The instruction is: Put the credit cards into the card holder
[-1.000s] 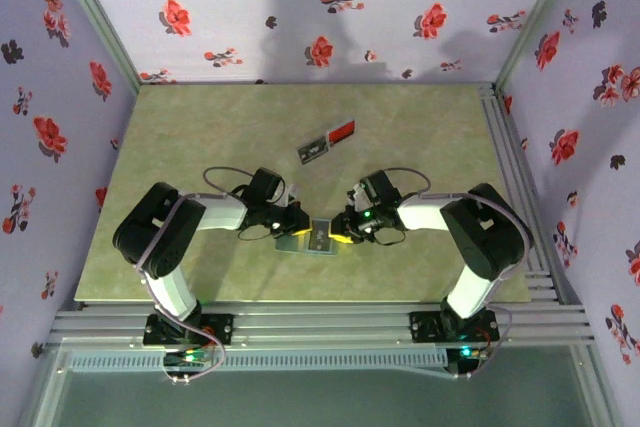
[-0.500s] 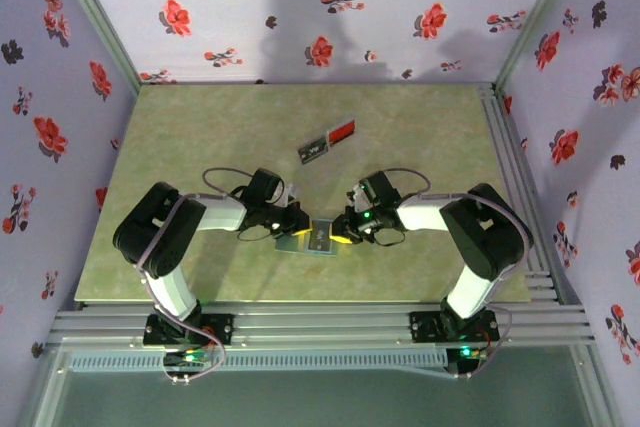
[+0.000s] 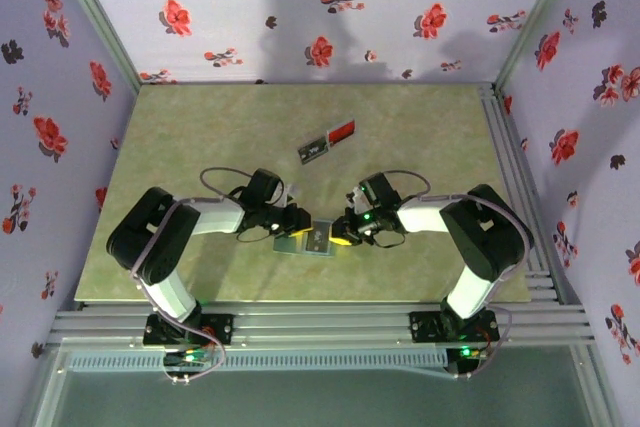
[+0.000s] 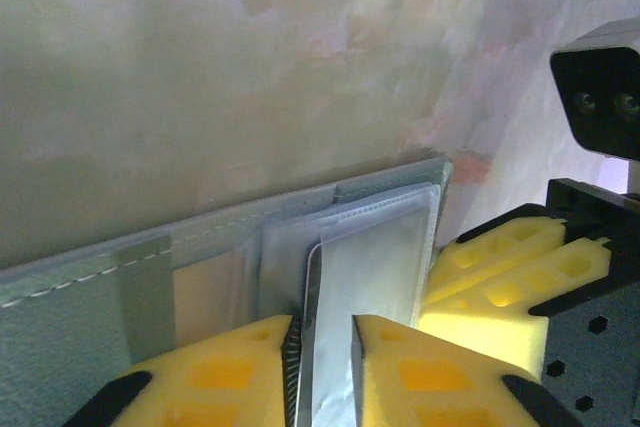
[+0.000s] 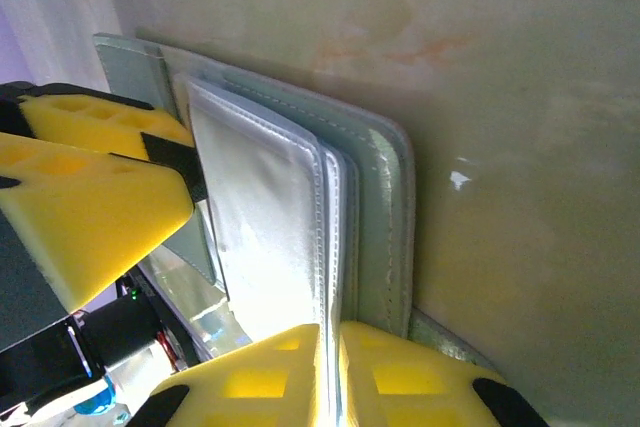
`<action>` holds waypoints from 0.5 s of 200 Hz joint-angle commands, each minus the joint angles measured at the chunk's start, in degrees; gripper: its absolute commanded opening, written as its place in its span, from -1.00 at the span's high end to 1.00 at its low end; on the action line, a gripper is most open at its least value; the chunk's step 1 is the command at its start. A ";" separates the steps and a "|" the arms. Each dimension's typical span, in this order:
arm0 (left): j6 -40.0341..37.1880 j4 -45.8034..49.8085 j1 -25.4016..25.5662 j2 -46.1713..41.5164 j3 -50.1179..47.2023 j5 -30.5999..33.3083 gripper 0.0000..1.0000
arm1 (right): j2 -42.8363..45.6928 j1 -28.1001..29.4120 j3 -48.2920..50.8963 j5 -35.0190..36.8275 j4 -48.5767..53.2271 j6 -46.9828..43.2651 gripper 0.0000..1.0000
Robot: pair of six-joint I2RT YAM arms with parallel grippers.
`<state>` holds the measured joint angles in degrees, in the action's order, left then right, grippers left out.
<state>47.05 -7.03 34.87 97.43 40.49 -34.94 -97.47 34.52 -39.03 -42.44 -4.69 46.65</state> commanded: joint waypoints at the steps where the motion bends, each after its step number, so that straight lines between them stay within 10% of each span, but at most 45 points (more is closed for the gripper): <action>1: -1.28 4.44 0.20 -1.41 0.93 1.55 0.34 | 1.31 0.29 0.74 -1.70 -2.19 0.71 0.74; 28: -3.67 9.20 0.20 -1.44 2.42 3.14 0.28 | 1.23 0.33 0.91 -1.95 -3.32 1.20 0.73; 100: -5.14 11.80 0.11 0.92 2.14 5.85 0.89 | 1.41 0.31 0.82 -1.34 -2.40 1.64 0.56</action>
<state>43.62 0.82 34.92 97.17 42.63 -31.92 -97.43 34.52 -38.76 -43.70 -7.66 48.05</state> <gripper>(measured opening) 0.085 0.210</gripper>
